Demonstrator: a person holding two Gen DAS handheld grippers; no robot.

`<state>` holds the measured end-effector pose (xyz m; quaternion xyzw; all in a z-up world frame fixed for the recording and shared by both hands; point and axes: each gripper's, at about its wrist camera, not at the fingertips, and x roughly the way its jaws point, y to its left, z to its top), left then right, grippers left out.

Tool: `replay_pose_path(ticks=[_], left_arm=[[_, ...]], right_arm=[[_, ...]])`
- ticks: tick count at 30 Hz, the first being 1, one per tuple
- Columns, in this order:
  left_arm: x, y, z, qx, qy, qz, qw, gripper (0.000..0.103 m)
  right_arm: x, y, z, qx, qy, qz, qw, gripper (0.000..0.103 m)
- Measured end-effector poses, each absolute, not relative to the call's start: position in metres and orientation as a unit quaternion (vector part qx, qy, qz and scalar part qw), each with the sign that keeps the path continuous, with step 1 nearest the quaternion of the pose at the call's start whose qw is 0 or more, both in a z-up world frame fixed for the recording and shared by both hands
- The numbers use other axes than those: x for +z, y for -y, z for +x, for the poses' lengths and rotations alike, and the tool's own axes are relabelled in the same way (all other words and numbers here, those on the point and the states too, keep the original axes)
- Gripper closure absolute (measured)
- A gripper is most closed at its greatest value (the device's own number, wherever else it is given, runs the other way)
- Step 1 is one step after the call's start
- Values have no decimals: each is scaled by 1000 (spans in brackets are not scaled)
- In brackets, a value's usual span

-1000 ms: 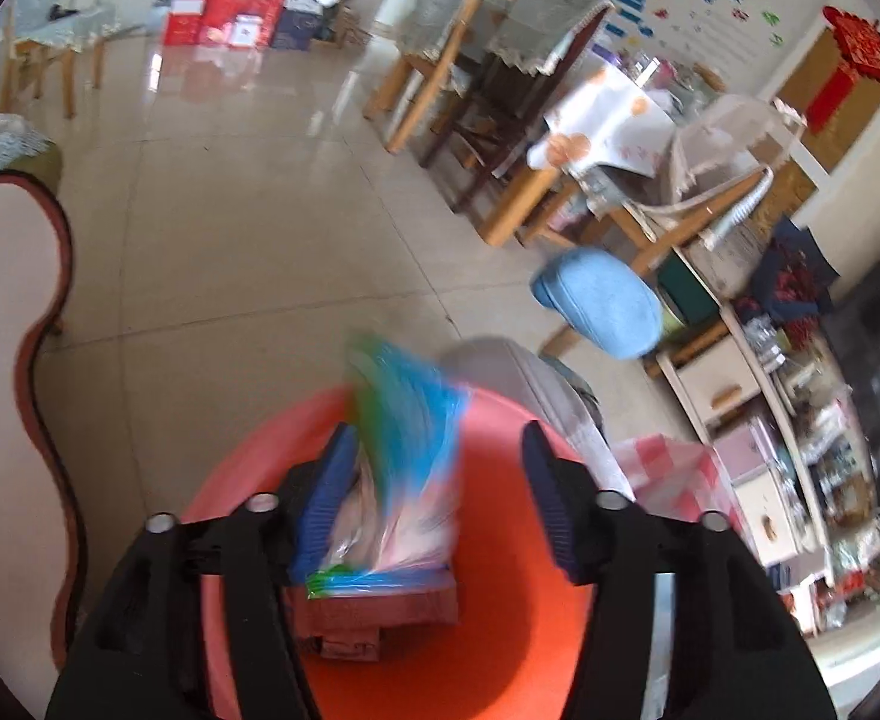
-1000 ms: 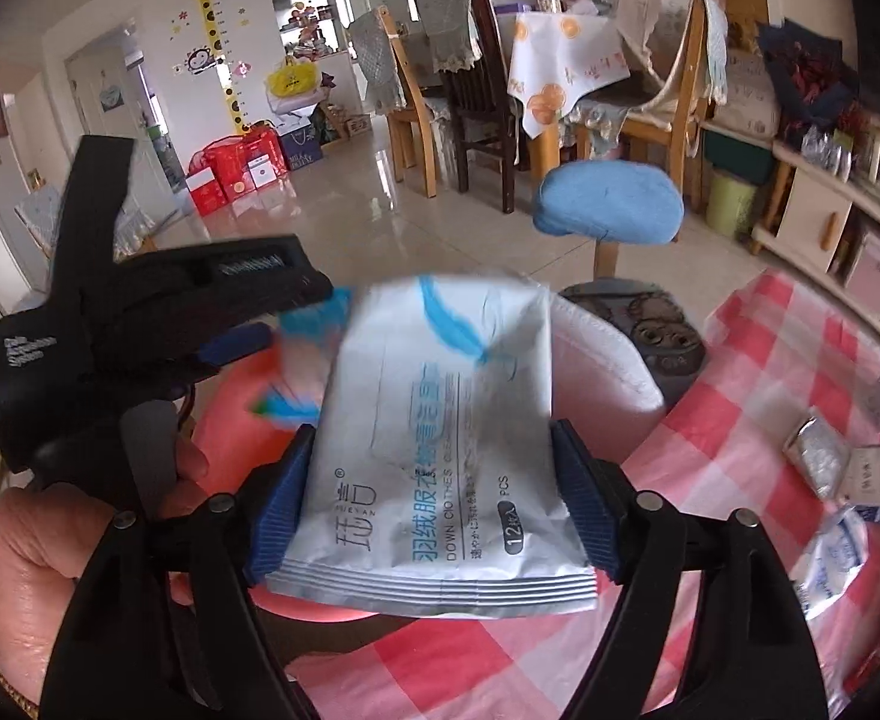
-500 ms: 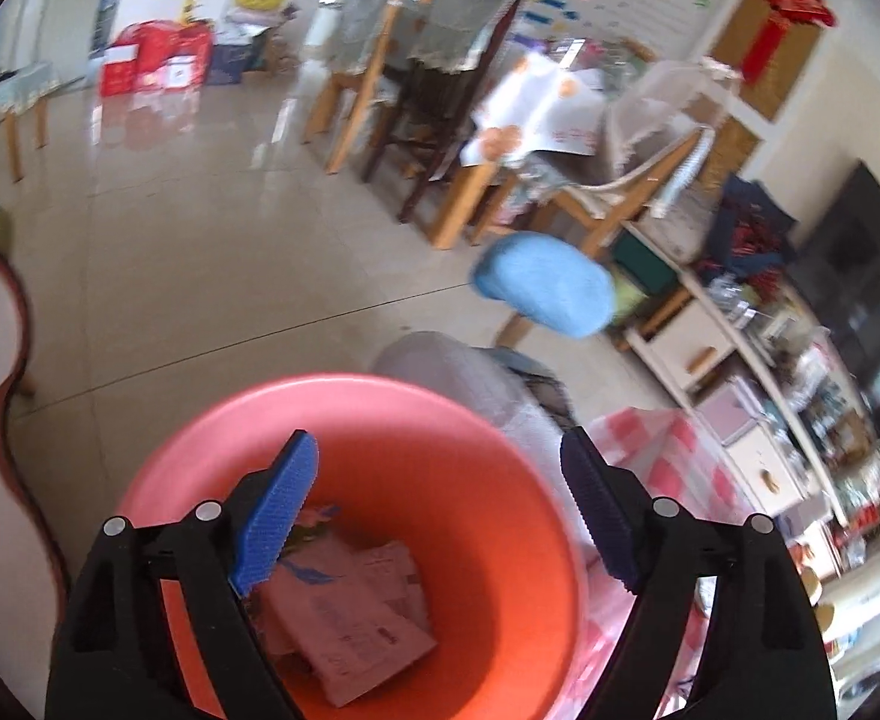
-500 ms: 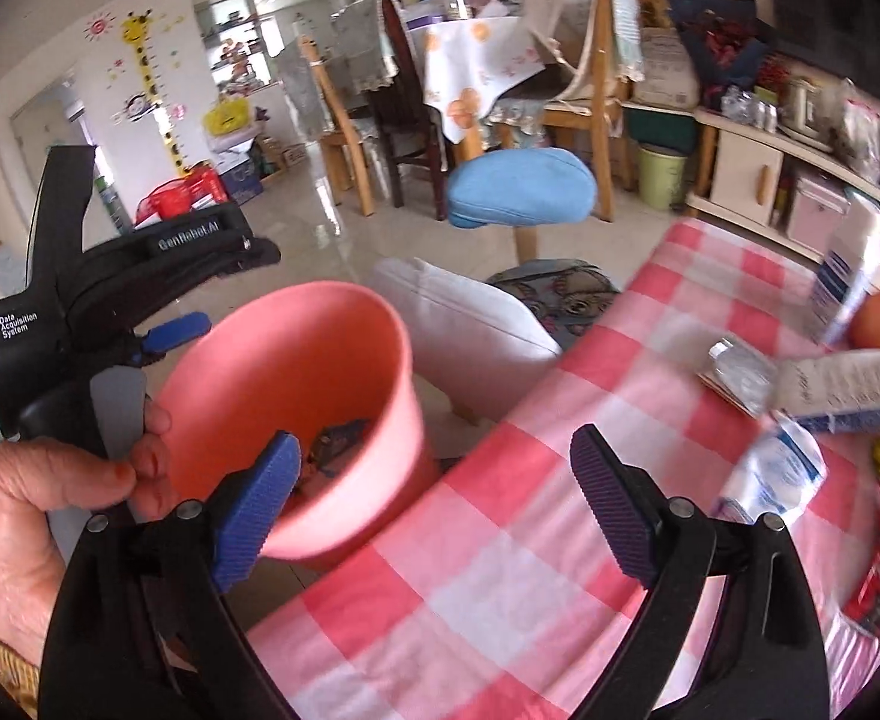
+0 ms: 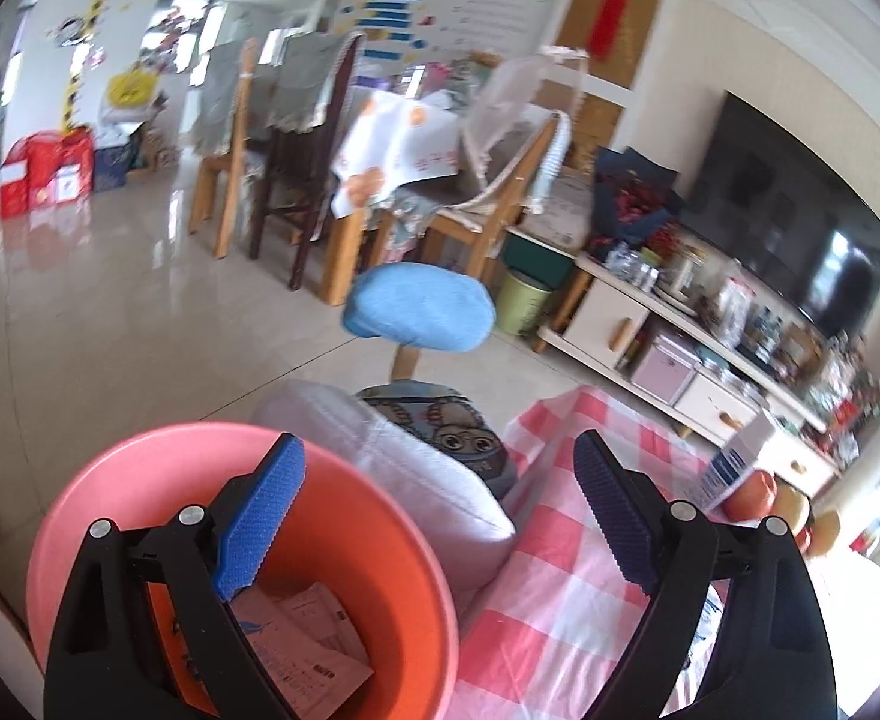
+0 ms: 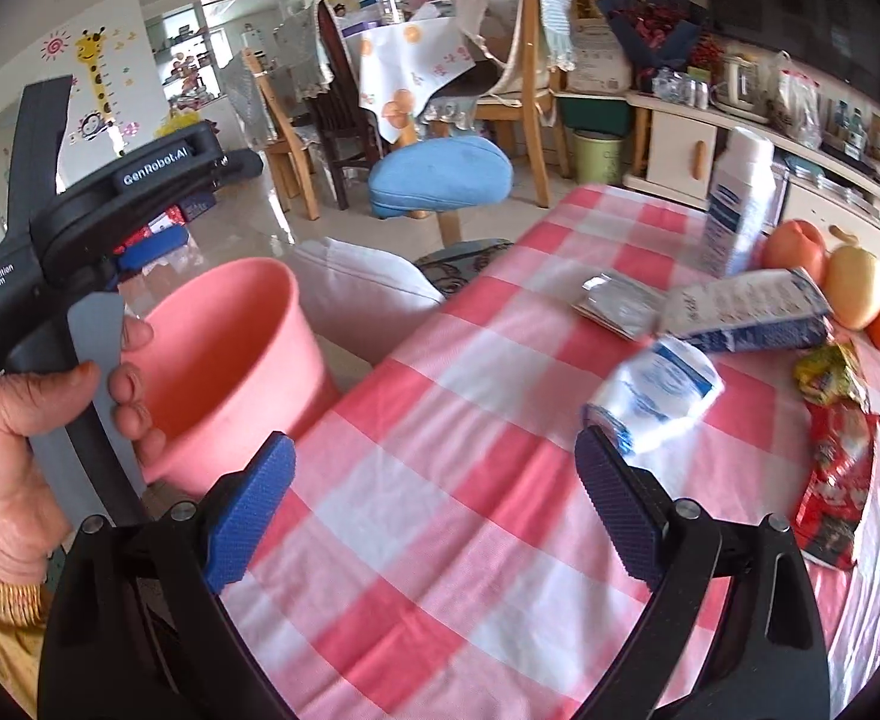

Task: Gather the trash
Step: 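Move both tools back over the table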

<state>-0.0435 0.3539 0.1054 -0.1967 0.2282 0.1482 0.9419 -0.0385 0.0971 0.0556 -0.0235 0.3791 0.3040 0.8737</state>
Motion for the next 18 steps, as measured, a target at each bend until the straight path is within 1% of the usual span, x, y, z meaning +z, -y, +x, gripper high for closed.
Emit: replay_pose_path(ticks=[18], left_arm=[[102, -267, -19, 50, -266, -106, 957, 12]], right_arm=[[53, -22, -43, 264, -379, 3, 887, 6]])
